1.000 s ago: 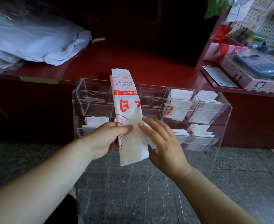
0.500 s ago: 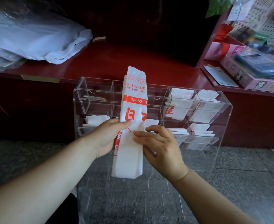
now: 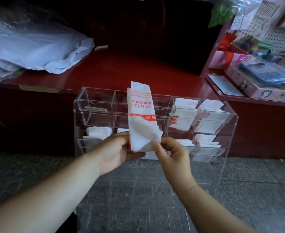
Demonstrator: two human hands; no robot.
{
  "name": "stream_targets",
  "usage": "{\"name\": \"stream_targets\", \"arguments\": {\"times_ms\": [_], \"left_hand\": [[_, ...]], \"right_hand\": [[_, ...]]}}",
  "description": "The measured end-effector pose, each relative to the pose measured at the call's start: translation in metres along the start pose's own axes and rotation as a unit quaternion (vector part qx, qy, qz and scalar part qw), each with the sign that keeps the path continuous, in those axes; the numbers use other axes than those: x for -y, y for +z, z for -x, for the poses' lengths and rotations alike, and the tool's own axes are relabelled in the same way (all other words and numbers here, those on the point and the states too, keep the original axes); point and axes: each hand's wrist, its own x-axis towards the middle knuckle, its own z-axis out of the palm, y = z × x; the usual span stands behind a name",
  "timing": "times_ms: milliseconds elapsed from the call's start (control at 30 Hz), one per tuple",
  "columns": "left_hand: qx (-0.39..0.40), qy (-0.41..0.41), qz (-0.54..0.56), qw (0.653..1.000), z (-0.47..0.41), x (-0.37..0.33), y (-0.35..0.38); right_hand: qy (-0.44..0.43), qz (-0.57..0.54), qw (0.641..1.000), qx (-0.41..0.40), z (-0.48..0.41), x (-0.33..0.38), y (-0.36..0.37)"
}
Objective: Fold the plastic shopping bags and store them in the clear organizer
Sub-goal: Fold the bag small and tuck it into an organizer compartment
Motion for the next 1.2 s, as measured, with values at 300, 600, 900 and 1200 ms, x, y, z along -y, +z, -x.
{"name": "stream_targets", "arguments": {"times_ms": [300,600,900,1200], "left_hand": [[-0.018,0.074,-0.081,0.994,0.003,0.008,0.007],[-0.146,0.118,-0.058,0.980,-0.005,0.006,0.004],[0.014,0.080,-0.184,0.980,0.005,0.011,0.008],[-0.041,0.115,-0.172,0.977,0.002,0.014,0.014]], "right_hand": [[0.103,-0.042,0.993,0.024,-0.004,0.006,-0.003],[0.118,-0.041,0.991,0.046,-0.004,0.011,-0.001],[0.195,-0.189,0.958,0.091,-0.009,0.017,-0.009],[0.127,-0.132,0.979,0.084,-0.010,0.016,-0.006]]}}
